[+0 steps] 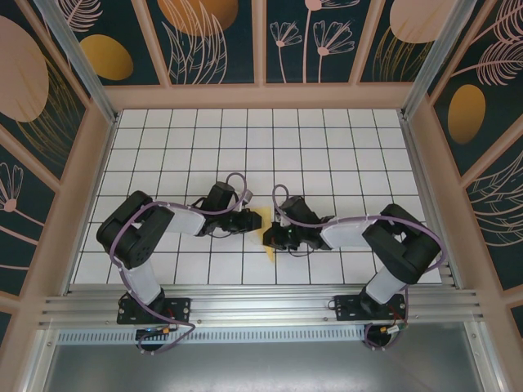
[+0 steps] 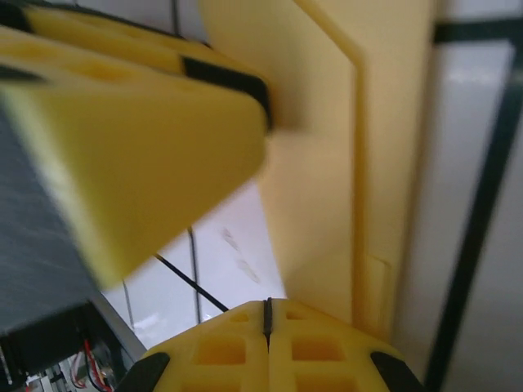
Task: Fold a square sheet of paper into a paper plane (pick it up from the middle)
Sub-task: Fold the wing for the fifth time at the center of the table.
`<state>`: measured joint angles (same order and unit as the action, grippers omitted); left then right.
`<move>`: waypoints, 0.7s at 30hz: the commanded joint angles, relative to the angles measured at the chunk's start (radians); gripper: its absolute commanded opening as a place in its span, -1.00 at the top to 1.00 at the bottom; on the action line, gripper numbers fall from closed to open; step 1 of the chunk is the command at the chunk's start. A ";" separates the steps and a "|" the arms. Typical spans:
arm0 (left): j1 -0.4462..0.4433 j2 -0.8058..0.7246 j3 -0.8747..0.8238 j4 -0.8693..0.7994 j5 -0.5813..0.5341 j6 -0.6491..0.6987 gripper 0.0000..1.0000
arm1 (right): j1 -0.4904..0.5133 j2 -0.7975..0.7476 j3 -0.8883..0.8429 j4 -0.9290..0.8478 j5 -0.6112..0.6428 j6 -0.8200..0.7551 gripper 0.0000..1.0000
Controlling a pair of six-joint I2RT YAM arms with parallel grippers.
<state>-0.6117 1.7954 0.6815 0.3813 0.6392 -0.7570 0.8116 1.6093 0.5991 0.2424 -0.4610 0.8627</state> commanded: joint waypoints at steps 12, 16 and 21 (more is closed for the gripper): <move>-0.006 0.063 0.012 -0.084 -0.124 0.012 0.54 | -0.004 0.133 0.037 -0.060 0.052 0.020 0.99; -0.006 0.083 0.023 -0.111 -0.148 0.012 0.59 | 0.003 0.042 0.006 -0.059 0.027 0.027 0.95; -0.006 0.109 0.025 -0.116 -0.158 -0.004 0.64 | 0.015 0.001 -0.063 -0.030 -0.011 0.054 0.91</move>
<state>-0.6086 1.8126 0.7109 0.3286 0.6235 -0.7731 0.8120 1.6341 0.5831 0.2405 -0.4629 0.8864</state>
